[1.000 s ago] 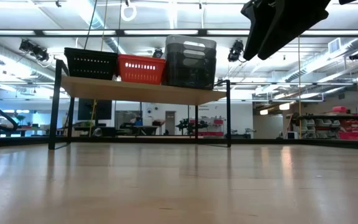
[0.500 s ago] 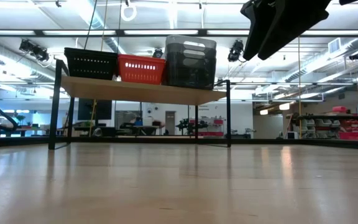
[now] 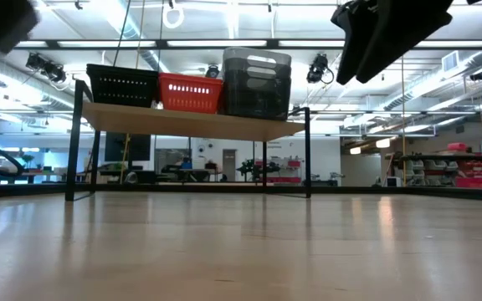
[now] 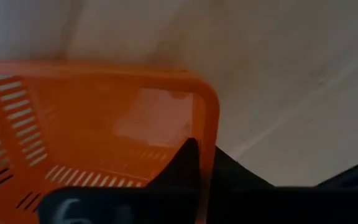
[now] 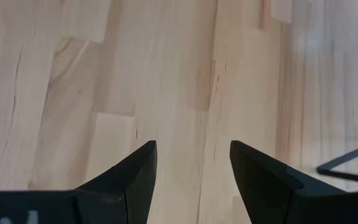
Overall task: Stack baskets on shelf by color
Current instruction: Stack the orange bin on top of the other orange bin on the shelf
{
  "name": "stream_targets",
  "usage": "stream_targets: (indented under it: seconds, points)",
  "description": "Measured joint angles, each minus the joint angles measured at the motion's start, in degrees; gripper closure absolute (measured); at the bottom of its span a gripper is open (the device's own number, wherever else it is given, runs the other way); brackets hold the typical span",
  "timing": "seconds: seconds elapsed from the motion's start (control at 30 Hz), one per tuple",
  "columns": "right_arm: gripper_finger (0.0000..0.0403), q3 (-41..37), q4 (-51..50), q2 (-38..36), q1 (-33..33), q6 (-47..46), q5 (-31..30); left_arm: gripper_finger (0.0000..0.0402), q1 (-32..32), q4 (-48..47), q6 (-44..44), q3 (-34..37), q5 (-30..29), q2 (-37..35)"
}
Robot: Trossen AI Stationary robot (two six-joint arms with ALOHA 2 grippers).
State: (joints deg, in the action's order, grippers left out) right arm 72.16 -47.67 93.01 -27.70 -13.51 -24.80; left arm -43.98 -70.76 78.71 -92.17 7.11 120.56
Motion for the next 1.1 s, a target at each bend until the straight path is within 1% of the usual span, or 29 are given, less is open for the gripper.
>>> stream_targets:
  seconds: [0.07, 0.13, 0.3, 0.47, 0.53, 0.63, 0.73, 0.93, 1.1]
  points:
    - [0.0192, 0.0, -1.2, 0.0, -0.3, -1.1, 0.0, 0.0397, 1.3, -3.5, -3.5, -2.3, -0.1, -0.1]
    - [0.0192, 0.0, -2.3, 0.0, -0.7, -1.9, -0.4, 0.0397, 2.4, -7.9, -6.5, -5.7, -2.1, -0.1]
    - [0.0192, 0.0, -3.5, 0.0, -2.0, -2.6, -6.3, 0.0397, 4.1, -19.1, -11.9, -17.7, -11.4, -0.2]
    - [0.0192, -0.2, -3.4, -0.1, -2.6, -4.6, -7.1, 0.0398, 5.3, -19.3, -20.2, -26.9, -23.5, -1.6]
    - [0.0192, -1.4, -3.3, -0.1, -2.6, -6.2, -6.8, 0.0398, 6.1, -19.2, -23.7, -29.4, -27.3, -2.4]
    - [0.0192, -4.1, -2.4, -0.1, -2.6, -9.0, -4.6, 0.0398, 8.0, -19.3, -28.9, -31.9, -31.4, -3.4]
    - [0.0192, -8.0, 0.0, -0.1, -2.6, -10.4, -2.0, 0.0398, 10.2, -19.3, -34.4, -32.4, -33.1, -4.9]
    - [0.0192, -15.7, 5.4, 0.0, -2.6, -12.9, -1.1, 0.0396, 16.1, -19.3, -43.8, -32.4, -33.6, -6.8]
    - [0.0192, -19.6, 7.8, 0.0, -2.6, -18.1, -1.0, 0.0394, 20.9, -19.3, -52.1, -32.4, -33.2, -7.8]
